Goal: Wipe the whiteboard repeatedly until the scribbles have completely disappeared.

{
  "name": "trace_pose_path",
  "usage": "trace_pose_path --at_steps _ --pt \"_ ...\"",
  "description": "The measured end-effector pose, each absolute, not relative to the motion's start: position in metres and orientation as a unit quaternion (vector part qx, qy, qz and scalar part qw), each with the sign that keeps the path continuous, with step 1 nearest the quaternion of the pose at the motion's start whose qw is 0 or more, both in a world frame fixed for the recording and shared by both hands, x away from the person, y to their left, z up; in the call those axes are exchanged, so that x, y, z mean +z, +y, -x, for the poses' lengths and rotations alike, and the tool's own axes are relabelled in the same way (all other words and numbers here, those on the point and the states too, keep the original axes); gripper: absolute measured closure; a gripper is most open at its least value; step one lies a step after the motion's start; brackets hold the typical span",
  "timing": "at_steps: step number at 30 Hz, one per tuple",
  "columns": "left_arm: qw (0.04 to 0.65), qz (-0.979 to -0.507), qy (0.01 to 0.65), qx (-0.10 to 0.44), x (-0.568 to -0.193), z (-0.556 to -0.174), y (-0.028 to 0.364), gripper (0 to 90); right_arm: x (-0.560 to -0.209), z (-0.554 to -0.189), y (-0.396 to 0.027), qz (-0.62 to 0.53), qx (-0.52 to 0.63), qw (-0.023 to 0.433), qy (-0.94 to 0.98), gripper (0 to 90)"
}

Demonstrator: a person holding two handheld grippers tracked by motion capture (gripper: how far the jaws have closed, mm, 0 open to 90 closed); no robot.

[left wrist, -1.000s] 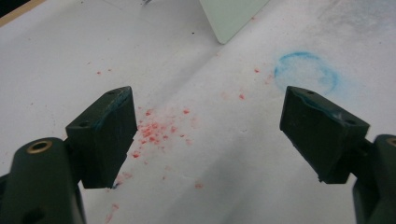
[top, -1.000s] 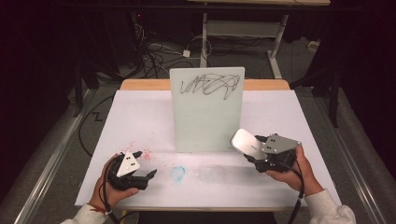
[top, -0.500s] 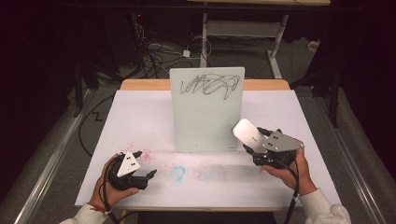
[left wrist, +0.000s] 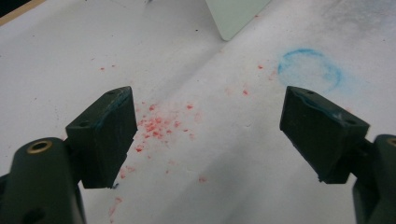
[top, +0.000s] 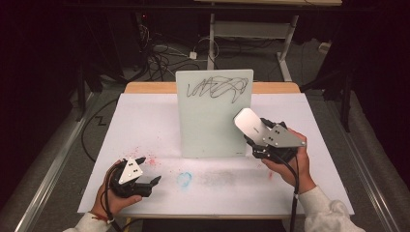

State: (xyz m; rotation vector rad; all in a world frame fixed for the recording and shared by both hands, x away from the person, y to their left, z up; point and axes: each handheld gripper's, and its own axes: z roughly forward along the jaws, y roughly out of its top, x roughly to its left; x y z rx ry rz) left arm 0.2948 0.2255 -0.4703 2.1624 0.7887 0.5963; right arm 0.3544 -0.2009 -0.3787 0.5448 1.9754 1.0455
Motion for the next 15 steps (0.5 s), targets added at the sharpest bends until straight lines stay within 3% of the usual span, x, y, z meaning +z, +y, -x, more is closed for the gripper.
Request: trace_pose_path --at_steps 8,15 --pt "0.373 -0.848 0.299 0.229 -0.471 -0.296 0.223 18.2 -0.356 -0.377 -0.184 -0.235 0.4 0.48 0.744 30.8" --pt "0.373 -0.848 0.299 0.227 -0.471 -0.295 0.224 18.2 -0.335 -0.396 -0.179 -0.266 0.392 0.509 0.719 30.8"
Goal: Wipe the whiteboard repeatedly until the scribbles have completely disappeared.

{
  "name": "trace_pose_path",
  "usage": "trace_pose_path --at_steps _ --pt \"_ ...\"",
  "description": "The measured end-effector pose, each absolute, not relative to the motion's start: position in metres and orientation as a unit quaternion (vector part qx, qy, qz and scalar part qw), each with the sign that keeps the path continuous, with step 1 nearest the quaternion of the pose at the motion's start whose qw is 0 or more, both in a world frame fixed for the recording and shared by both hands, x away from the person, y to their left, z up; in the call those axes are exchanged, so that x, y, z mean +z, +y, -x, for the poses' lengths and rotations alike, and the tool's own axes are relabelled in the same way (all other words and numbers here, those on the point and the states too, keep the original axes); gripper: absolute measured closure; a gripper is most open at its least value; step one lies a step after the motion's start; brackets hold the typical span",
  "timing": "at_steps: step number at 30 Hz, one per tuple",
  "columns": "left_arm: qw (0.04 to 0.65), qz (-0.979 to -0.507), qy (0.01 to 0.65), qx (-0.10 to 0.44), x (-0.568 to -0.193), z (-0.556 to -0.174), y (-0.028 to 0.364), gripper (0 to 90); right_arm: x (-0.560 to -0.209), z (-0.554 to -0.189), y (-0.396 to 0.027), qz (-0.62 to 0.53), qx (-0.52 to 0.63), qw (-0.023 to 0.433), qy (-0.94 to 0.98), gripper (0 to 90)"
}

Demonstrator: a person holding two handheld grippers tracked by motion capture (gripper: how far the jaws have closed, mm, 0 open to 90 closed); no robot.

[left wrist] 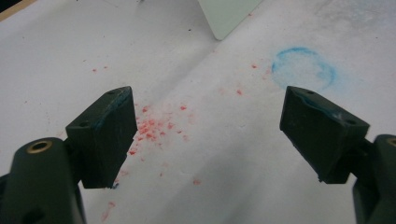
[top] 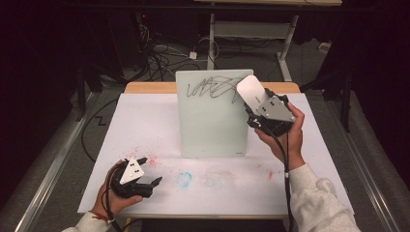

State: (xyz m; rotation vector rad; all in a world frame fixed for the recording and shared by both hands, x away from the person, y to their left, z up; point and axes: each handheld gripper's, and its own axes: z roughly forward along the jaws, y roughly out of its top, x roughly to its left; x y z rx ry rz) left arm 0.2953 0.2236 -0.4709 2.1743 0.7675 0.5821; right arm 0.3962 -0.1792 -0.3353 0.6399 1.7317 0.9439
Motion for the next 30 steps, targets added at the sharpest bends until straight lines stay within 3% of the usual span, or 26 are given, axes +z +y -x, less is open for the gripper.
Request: trace_pose_path --at_steps 13,24,30 --pt "0.368 -0.853 0.295 0.223 -0.472 -0.294 0.223 18.2 -0.339 -0.409 -0.166 -0.277 0.387 0.514 0.714 30.9" --pt "0.363 -0.857 0.293 0.22 -0.473 -0.294 0.221 18.3 -0.375 -0.389 -0.135 -0.207 0.322 0.516 0.766 30.8" --pt "0.363 -0.856 0.293 0.22 -0.473 -0.294 0.221 18.3 -0.351 -0.4 -0.145 -0.238 0.331 0.523 0.749 30.8"
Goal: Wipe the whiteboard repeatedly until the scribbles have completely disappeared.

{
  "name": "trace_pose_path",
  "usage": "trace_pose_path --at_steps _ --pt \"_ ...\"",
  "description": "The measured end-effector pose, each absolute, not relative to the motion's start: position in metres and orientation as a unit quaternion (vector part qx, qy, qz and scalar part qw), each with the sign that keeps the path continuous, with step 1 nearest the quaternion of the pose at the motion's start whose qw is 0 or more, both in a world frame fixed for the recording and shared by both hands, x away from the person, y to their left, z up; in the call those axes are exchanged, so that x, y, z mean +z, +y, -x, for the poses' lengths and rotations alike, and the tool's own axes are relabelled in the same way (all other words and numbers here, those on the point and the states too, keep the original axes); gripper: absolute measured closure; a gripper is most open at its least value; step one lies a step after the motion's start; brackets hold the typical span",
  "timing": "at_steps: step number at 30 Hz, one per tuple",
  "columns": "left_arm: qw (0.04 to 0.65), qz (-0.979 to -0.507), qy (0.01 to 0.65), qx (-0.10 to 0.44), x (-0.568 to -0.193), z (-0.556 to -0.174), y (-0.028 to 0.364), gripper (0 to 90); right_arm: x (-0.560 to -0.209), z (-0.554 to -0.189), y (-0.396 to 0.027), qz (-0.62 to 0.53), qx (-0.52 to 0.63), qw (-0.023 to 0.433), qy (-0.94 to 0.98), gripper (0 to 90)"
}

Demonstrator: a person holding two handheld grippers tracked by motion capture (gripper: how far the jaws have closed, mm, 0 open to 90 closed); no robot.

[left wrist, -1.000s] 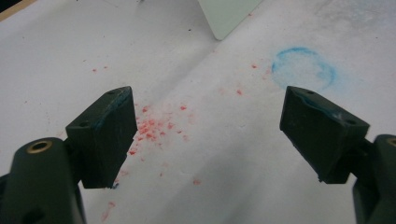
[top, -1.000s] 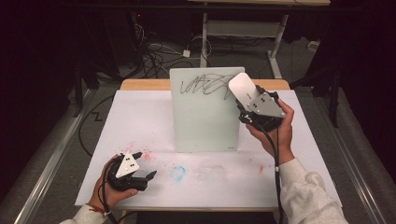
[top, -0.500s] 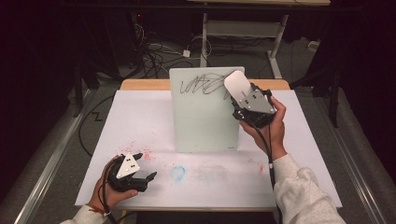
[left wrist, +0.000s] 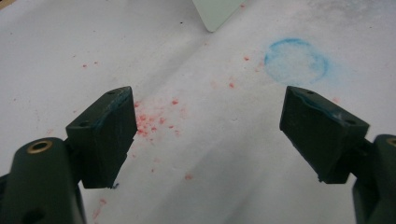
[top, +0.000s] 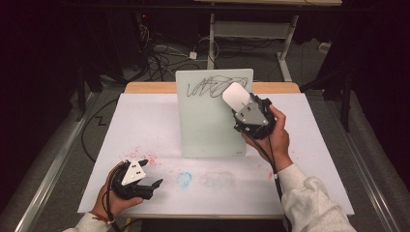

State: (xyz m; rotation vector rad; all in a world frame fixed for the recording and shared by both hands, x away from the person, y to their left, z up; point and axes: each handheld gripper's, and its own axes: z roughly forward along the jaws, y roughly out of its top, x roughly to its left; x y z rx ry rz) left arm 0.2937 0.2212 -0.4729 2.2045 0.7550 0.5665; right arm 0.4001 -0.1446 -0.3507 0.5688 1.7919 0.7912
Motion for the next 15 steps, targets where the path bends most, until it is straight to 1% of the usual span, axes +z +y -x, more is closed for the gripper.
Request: trace_pose_path --at_steps 1,2,4,6,8,11,15 --pt "0.363 -0.857 0.293 0.22 -0.473 -0.294 0.221 18.3 -0.351 -0.4 -0.145 -0.238 0.331 0.523 0.749 30.8" --pt "0.364 -0.856 0.293 0.22 -0.473 -0.294 0.221 18.3 -0.339 -0.404 -0.149 -0.254 0.334 0.531 0.736 30.8" --pt "0.362 -0.858 0.291 0.22 -0.473 -0.294 0.222 18.3 -0.329 -0.409 -0.153 -0.268 0.33 0.549 0.72 30.8" --pt "0.363 -0.858 0.29 0.22 -0.473 -0.293 0.222 18.3 -0.325 -0.412 -0.155 -0.278 0.333 0.551 0.713 30.8" --pt "0.363 -0.858 0.29 0.22 -0.472 -0.293 0.222 18.3 -0.32 -0.415 -0.159 -0.291 0.35 0.536 0.711 30.8" --pt "0.363 -0.858 0.29 0.219 -0.473 -0.293 0.222 18.3 -0.325 -0.412 -0.155 -0.283 0.343 0.535 0.719 30.8" --pt "0.363 -0.858 0.289 0.219 -0.472 -0.293 0.222 18.3 -0.344 -0.403 -0.139 -0.249 0.323 0.524 0.748 30.8"
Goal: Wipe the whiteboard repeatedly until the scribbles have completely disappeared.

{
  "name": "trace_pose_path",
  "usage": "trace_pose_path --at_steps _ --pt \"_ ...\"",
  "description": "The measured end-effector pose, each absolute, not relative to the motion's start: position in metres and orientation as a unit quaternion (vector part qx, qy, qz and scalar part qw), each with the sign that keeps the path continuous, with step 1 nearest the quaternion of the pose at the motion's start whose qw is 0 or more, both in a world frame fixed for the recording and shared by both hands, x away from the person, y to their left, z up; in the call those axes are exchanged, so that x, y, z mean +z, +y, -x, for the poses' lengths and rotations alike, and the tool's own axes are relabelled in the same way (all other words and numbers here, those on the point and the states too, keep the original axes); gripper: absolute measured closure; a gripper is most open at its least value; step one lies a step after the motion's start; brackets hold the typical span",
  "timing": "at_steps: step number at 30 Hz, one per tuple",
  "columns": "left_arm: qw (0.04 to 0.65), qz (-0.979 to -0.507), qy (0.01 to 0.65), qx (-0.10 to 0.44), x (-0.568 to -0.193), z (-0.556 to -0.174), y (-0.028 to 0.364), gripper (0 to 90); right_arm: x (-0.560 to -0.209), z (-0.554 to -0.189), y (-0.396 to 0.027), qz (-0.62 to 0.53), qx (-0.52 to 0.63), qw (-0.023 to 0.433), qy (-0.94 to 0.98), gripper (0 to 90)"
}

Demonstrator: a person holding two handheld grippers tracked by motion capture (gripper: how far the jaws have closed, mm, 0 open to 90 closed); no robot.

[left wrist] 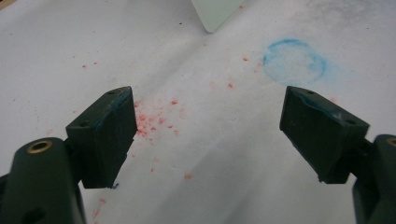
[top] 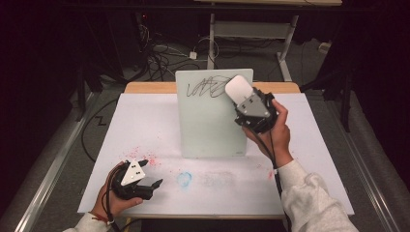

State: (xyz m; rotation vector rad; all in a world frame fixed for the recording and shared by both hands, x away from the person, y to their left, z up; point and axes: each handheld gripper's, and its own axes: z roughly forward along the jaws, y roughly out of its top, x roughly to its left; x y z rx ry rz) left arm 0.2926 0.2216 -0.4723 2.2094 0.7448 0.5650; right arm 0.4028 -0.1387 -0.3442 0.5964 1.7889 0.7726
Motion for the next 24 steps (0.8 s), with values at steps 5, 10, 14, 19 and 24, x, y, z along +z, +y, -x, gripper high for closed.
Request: trace_pose_path --at_steps 5,10,14,19,24 --pt "0.36 -0.86 0.287 0.22 -0.472 -0.292 0.221 18.3 -0.362 -0.393 -0.123 -0.209 0.295 0.509 0.781 30.8" --pt "0.362 -0.855 0.296 0.226 -0.47 -0.292 0.224 18.3 -0.341 -0.402 -0.135 -0.24 0.315 0.511 0.763 30.8" --pt "0.365 -0.854 0.294 0.225 -0.47 -0.292 0.224 18.3 -0.321 -0.412 -0.152 -0.279 0.334 0.525 0.731 30.8" --pt "0.365 -0.855 0.293 0.223 -0.47 -0.292 0.224 18.3 -0.314 -0.418 -0.167 -0.309 0.357 0.512 0.718 30.8" --pt "0.365 -0.856 0.292 0.222 -0.471 -0.293 0.224 18.3 -0.329 -0.411 -0.158 -0.29 0.346 0.509 0.733 30.8"
